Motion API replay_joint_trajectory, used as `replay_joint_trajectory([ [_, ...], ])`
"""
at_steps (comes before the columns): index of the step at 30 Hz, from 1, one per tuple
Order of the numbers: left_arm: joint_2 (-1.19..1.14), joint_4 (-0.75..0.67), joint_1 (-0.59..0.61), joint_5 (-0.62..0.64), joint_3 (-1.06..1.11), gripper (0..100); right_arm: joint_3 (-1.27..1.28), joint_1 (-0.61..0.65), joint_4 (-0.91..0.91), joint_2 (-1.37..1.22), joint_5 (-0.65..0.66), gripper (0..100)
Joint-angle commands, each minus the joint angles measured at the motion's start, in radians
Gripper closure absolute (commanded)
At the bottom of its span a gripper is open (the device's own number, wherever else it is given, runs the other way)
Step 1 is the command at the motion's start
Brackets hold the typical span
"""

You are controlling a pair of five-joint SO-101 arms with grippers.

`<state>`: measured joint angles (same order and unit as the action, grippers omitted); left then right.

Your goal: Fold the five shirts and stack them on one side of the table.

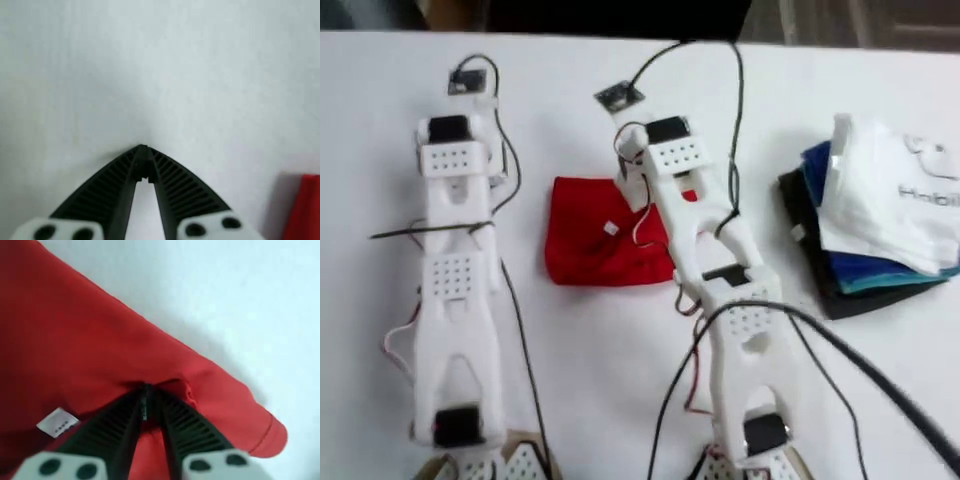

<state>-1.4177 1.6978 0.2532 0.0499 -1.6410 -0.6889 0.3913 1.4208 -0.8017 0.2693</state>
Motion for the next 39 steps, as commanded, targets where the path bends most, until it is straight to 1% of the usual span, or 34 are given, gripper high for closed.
replay_joint_trajectory([
  [1, 0.005, -0.02, 0.008, 0.008, -0.031, 97, -0.051, 0.01, 0.041, 0.021, 0.0, 97.8],
  [8, 0.003, -0.02, 0.008, 0.008, -0.031, 97, -0.14, 0.01, 0.174, 0.024, 0.0, 97.8],
  [16, 0.003, -0.02, 0.008, 0.008, -0.031, 97, -0.141, 0.002, 0.275, 0.022, 0.0, 97.8],
  [24, 0.003, -0.02, 0.008, 0.008, -0.031, 97, -0.109, -0.001, 0.292, 0.031, 0.0, 97.8],
  [29, 0.003, -0.02, 0.008, 0.008, -0.031, 97, 0.02, -0.025, 0.292, 0.119, 0.0, 97.8],
  [35, 0.003, -0.026, 0.008, 0.008, -0.031, 97, 0.176, -0.05, 0.282, 0.36, 0.0, 97.7],
  [39, 0.003, -0.026, 0.008, 0.008, -0.031, 97, 0.334, -0.048, 0.234, 0.499, 0.0, 97.7],
])
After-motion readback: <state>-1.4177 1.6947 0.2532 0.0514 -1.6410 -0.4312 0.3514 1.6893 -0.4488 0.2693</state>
